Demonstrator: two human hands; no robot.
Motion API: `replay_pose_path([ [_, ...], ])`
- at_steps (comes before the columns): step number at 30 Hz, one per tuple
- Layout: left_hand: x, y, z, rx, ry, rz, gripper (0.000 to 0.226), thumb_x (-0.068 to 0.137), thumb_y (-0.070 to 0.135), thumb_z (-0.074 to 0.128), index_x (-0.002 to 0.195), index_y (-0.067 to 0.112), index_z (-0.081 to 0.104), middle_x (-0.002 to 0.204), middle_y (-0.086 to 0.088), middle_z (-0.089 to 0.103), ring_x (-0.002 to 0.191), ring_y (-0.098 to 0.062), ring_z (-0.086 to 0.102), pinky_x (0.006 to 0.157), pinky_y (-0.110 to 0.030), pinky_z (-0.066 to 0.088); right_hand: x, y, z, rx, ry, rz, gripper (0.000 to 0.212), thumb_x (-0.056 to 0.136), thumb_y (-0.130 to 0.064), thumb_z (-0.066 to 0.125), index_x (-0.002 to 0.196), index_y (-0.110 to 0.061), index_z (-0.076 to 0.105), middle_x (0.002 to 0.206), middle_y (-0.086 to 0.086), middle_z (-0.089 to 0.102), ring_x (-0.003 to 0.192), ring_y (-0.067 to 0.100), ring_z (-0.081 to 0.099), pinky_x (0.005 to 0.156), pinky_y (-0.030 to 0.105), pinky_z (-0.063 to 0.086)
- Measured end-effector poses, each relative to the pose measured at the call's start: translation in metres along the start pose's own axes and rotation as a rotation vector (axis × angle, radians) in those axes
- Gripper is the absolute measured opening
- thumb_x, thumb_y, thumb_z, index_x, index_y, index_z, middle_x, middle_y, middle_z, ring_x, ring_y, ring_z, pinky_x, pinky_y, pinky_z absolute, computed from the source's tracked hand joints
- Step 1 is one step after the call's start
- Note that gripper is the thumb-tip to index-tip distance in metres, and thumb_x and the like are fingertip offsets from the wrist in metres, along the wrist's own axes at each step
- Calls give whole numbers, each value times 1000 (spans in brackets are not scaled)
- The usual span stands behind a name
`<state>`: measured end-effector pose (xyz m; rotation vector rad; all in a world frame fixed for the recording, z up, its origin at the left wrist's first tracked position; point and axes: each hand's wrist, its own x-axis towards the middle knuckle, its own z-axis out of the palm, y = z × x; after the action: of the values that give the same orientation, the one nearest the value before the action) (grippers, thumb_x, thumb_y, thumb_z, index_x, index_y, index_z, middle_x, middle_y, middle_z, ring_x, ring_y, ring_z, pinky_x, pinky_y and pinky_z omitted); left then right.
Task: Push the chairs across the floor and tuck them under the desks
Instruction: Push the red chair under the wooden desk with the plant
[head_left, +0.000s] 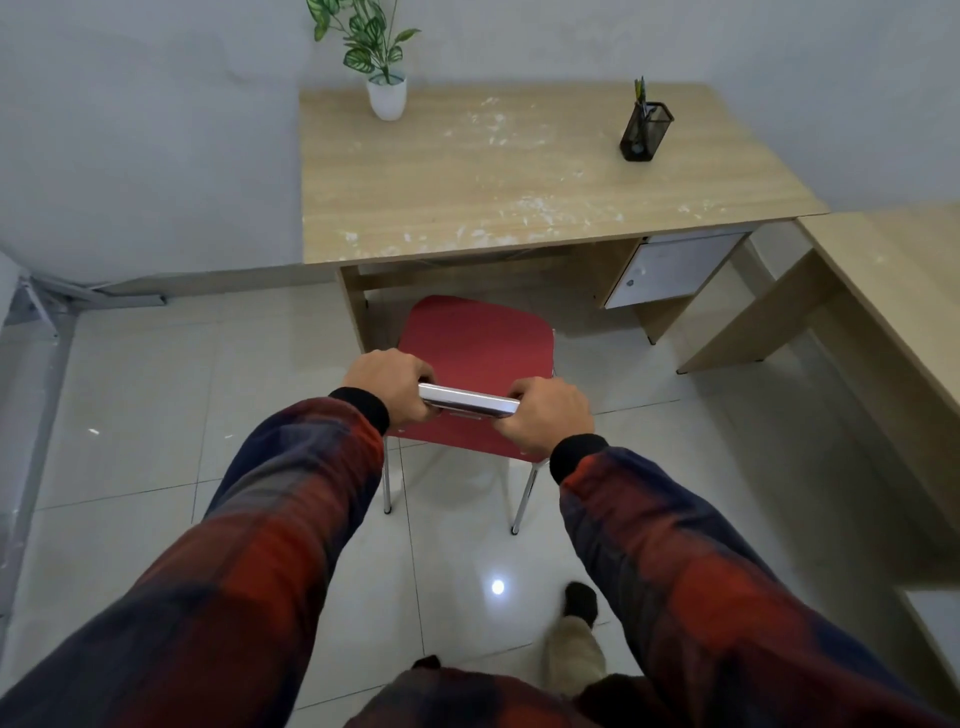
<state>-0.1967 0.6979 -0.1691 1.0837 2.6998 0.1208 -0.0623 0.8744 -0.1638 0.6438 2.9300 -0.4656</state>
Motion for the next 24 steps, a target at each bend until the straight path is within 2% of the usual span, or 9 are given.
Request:
replay_pose_path([
  [7, 16, 28, 0, -31, -16, -35, 30, 76, 55, 64, 94, 32, 67, 82, 10, 67, 75, -17, 61, 66, -29, 50, 19, 32, -15, -10, -23, -49, 34, 72, -50, 63, 97, -29, 74, 87, -6, 72, 74, 19, 57, 67, 28, 46],
  [11, 34, 54, 1, -18, -3, -48, 29, 73, 52, 64, 93, 31, 67, 83, 9, 67, 76, -19, 62, 70, -31, 53, 34, 61, -32, -31, -49, -73, 28, 74, -48, 68, 93, -29, 74, 81, -7, 70, 74, 20, 60, 62, 26, 42],
  [15, 55, 86, 0, -25, 13, -79, 25, 74, 49, 64, 90, 30, 65, 80, 7, 66, 74, -21, 61, 70, -32, 53, 57, 93, -50, -41, -82, -104, 32, 74, -46, 70, 100, -28, 75, 88, -5, 73, 80, 20, 63, 71, 31, 52],
  [20, 80, 117, 0, -20, 45, -109, 25, 74, 49, 62, 87, 29, 66, 78, 6, 66, 71, -21, 61, 67, -32, 52, 82, 129, -67, -60, -90, -148, 37, 73, -46, 69, 106, -29, 75, 90, -5, 74, 83, 20, 65, 75, 30, 53],
  [24, 94, 138, -3, -34, 65, -162, 25, 73, 49, 63, 87, 28, 66, 78, 7, 65, 71, -21, 59, 64, -29, 44, 100, 150, -77, -73, -83, -181, 40, 72, -49, 71, 106, -29, 75, 92, -4, 74, 87, 21, 66, 80, 32, 53],
])
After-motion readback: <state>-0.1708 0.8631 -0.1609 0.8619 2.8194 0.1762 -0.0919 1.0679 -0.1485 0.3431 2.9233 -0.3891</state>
